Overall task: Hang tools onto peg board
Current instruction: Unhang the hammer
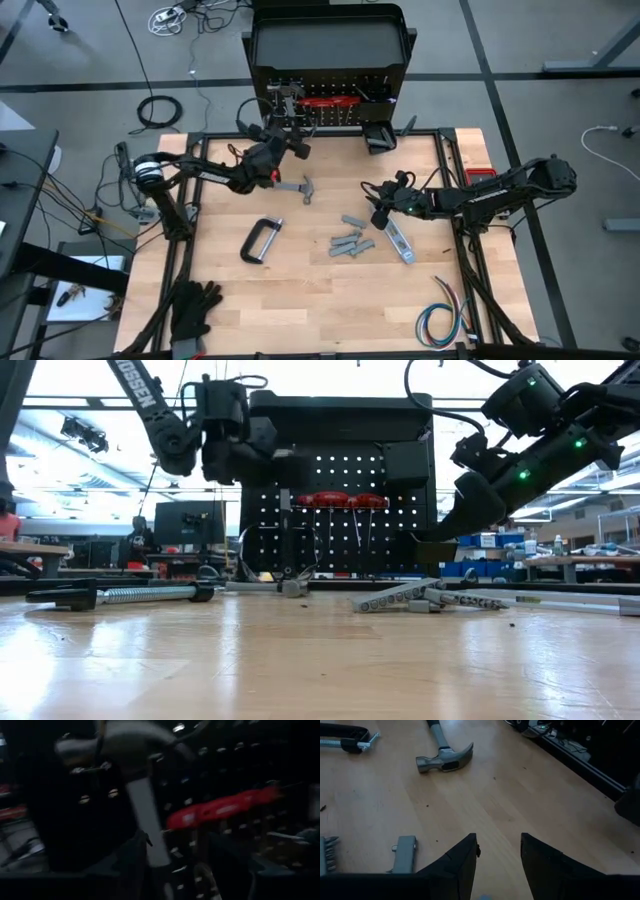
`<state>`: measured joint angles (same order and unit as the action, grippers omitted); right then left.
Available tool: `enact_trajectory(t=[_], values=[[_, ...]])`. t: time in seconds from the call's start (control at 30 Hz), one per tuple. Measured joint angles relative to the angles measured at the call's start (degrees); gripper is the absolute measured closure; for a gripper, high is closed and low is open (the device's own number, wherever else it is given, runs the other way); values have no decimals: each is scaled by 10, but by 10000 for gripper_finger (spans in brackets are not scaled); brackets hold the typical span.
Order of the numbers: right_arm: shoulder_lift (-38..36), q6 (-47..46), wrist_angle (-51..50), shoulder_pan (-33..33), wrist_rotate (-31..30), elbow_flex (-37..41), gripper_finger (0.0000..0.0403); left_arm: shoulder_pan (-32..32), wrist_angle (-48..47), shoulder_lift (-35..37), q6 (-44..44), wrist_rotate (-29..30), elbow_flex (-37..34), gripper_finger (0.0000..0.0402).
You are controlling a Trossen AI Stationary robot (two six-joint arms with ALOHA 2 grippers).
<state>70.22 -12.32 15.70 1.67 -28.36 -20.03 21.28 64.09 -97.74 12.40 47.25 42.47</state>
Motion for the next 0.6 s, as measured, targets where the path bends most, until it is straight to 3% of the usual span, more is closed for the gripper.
enact_trajectory(t=[0.3,0.6], values=[[0,0,0,0,0,0,244,21,22,-51,-10,26,48,197],[0,0,-3,0,0,0,244,40,8,-51,-8,25,78,197]])
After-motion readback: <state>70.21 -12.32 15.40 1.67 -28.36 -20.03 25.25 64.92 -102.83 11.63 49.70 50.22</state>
